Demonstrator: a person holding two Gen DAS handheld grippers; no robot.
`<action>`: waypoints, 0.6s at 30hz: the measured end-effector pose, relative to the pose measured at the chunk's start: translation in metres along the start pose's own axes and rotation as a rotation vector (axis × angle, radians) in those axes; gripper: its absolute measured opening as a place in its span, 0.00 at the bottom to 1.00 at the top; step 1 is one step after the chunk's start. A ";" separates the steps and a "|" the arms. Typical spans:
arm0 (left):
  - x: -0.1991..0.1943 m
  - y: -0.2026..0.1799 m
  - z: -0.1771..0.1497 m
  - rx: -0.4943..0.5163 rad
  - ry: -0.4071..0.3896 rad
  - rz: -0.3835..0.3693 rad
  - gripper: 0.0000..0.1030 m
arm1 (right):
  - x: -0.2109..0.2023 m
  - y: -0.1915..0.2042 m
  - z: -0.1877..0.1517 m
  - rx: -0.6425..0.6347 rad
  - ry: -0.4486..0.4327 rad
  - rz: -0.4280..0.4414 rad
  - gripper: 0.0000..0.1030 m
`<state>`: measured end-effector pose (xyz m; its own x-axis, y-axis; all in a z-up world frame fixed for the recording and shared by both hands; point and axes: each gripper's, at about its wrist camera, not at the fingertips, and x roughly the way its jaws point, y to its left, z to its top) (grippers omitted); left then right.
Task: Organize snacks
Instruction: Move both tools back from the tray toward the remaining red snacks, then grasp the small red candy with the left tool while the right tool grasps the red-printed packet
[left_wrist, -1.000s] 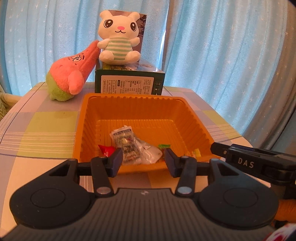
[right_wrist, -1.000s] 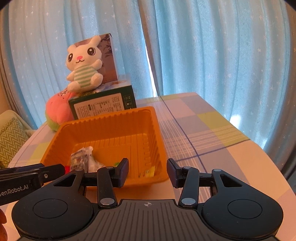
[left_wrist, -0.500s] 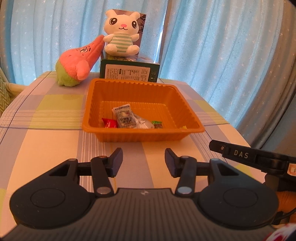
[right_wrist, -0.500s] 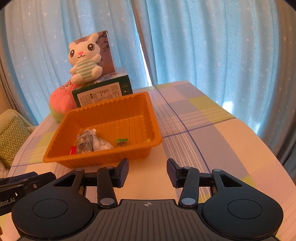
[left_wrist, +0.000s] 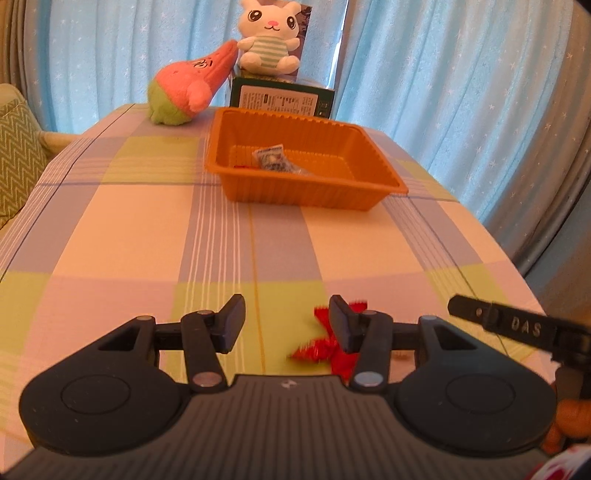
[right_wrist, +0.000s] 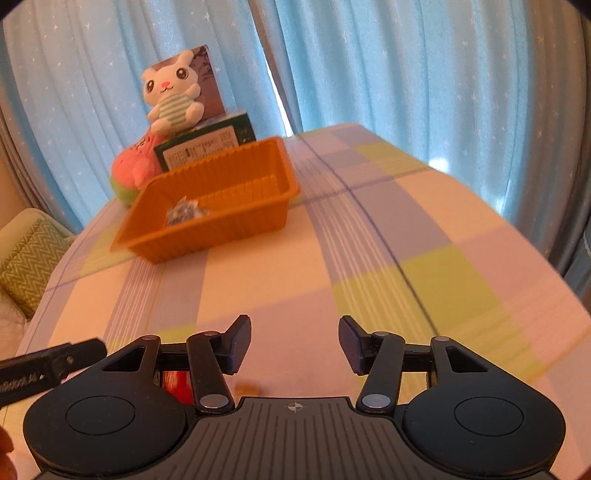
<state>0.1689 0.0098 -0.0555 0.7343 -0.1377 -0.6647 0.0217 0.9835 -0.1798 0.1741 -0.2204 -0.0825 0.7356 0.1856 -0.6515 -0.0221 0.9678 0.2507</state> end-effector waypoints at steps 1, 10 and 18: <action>-0.003 0.000 -0.005 0.002 0.005 0.004 0.44 | -0.005 0.003 -0.011 0.000 0.015 0.013 0.51; -0.018 0.006 -0.028 0.002 0.035 0.025 0.45 | -0.015 0.043 -0.054 -0.105 0.048 0.106 0.51; -0.023 0.018 -0.026 -0.018 0.020 0.039 0.45 | -0.001 0.061 -0.061 -0.147 0.056 0.126 0.51</action>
<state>0.1349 0.0277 -0.0628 0.7209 -0.1014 -0.6855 -0.0192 0.9859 -0.1660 0.1310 -0.1515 -0.1107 0.6820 0.3118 -0.6615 -0.2130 0.9500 0.2281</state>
